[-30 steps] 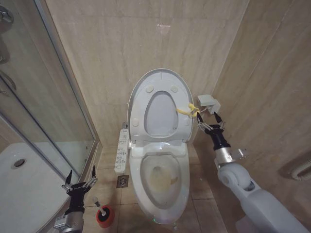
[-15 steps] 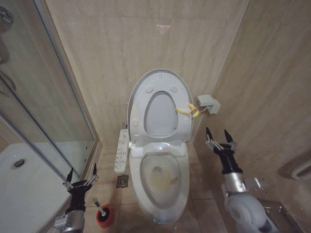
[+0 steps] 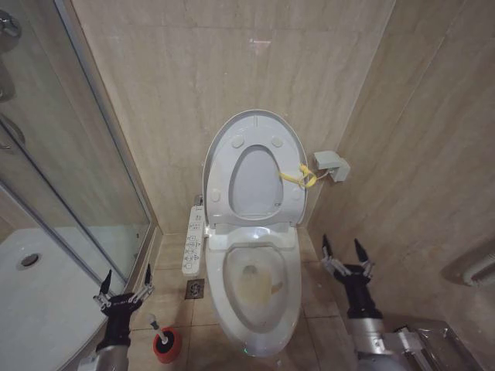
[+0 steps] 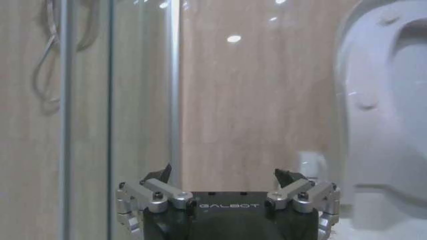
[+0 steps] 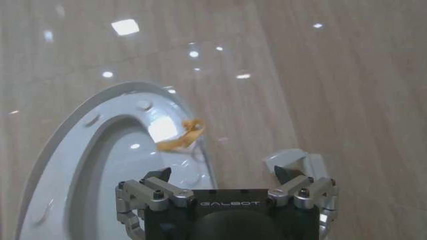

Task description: Open the toilet lid, clean the toilet bowl with a toilet brush, close the toilet lid, and flush.

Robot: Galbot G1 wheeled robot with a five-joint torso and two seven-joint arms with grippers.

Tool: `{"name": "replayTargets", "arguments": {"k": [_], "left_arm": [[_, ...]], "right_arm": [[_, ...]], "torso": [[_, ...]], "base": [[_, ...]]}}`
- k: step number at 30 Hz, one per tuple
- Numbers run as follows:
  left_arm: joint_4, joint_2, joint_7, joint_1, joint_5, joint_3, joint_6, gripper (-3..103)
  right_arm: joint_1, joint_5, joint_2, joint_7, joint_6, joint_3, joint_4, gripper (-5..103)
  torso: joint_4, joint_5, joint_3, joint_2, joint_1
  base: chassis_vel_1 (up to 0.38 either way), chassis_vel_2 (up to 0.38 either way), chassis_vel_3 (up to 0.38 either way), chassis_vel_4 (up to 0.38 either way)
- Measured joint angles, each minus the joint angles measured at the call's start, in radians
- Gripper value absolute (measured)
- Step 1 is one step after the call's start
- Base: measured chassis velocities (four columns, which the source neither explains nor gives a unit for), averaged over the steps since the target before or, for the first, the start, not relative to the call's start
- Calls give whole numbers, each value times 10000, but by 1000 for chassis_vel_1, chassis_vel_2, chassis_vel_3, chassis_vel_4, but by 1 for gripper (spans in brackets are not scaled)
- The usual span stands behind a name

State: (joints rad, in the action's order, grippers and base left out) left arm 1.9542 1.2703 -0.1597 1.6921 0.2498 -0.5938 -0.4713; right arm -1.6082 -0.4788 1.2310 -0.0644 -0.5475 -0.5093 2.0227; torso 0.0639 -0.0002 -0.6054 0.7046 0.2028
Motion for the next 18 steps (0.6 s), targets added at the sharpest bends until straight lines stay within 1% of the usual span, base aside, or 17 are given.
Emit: {"name": "replayTargets", "arguments": {"k": [1,2,3,5,6,8,10,11,12,13,14,15,16,17,18], "left_arm": [[0,0,0,0,0,0,0,100],[25,-85,369,244,0,-100,-404,100],[-20,-158,836,452,-27,-222,-936,100],[-285,-197,1489,610,-42,-418,-1687,100],[-285,-197,1489,610,-42,-418,-1687,100],[-765,-192,1938,645,-111,-608,-2174,100],[-1272,-180,2152,553,-98,-653,-2373,100],[-1272,-180,2152,553,-98,-653,-2373,100],[-1726,-175,2395,428,35,-657,-2562,100],[-2461,-178,2823,197,333,-628,-2871,100],[-3016,-179,3135,3,472,-578,-3095,100],[-3578,-179,3487,-231,584,-534,-3286,100],[-3935,-179,3767,-399,645,-514,-3390,100],[-3935,-179,3767,-399,645,-514,-3390,100],[-4698,-176,4301,-777,744,-460,-3498,100]], "right_arm": [[0,0,0,0,0,0,0,100],[121,112,119,138,-131,46,-198,100],[301,163,321,207,-202,66,-352,100],[475,133,636,216,-221,109,-433,100],[475,133,636,216,-221,109,-433,100],[543,-151,975,177,-189,304,-409,100],[577,-181,1149,217,-206,339,-427,100],[577,-181,1149,217,-206,339,-427,100],[617,-142,1251,303,-272,318,-487,100],[651,-24,1334,440,-382,248,-591,100],[653,40,1372,521,-450,192,-615,100],[656,69,1388,560,-482,156,-613,100],[640,70,1391,570,-493,136,-594,100],[640,70,1391,570,-493,136,-594,100],[614,56,1390,573,-496,93,-533,100]], "torso": [[0,0,0,0,0],[-1,3,0,0,0],[-1,2,0,0,0],[-1,0,0,0,0],[-1,0,0,0,0],[2,1,0,0,0],[0,0,0,0,0],[0,0,0,0,0],[1,-1,0,0,0],[3,1,1,0,0],[0,-1,-1,-1,0],[3,-3,0,-1,1],[2,-3,0,0,1],[2,-3,0,0,1],[3,0,0,-1,2]], "base": [[0,0,0,0],[0,0,0,0],[0,0,0,0],[0,0,0,0],[0,0,0,0],[0,0,0,0],[0,0,0,0],[0,0,0,0],[0,0,0,0],[0,0,0,0],[0,0,0,0],[0,0,0,0],[0,0,0,0],[0,0,0,0],[0,0,0,0]]}}
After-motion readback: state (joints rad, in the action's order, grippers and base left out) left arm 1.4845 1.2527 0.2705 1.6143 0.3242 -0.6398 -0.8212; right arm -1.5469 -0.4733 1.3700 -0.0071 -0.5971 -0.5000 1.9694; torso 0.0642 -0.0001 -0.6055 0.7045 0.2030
